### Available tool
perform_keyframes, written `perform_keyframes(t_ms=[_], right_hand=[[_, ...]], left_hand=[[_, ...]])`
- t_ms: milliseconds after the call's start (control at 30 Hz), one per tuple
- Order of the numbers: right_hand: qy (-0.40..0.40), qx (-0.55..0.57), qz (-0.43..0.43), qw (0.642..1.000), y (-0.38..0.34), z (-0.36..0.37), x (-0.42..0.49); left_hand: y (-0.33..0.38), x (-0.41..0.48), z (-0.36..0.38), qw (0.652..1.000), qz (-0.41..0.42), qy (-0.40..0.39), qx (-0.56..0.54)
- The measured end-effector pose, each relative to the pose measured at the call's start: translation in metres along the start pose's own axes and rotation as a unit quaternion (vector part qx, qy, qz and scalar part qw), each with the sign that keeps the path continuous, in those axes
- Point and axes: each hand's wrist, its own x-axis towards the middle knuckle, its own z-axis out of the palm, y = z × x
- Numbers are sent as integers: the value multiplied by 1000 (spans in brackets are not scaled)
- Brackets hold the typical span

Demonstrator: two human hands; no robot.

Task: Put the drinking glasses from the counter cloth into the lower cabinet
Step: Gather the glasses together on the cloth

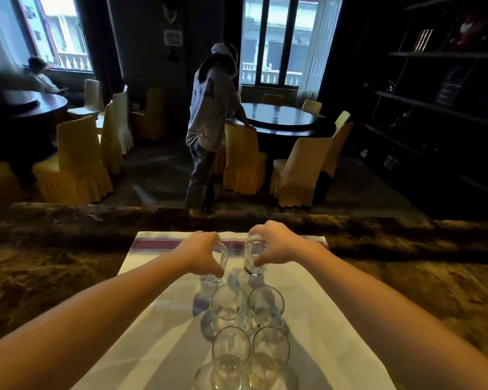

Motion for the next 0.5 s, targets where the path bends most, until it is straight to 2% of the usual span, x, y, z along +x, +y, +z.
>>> perform_keyframes(t_ms=[267, 500], right_hand=[[12, -15, -6, 1000, 9, 24, -10], [14, 17, 45, 999, 13, 39, -14]], left_hand=[[17, 6, 17, 1000, 8, -1, 16], [30, 7, 34, 1000, 13, 16, 18]])
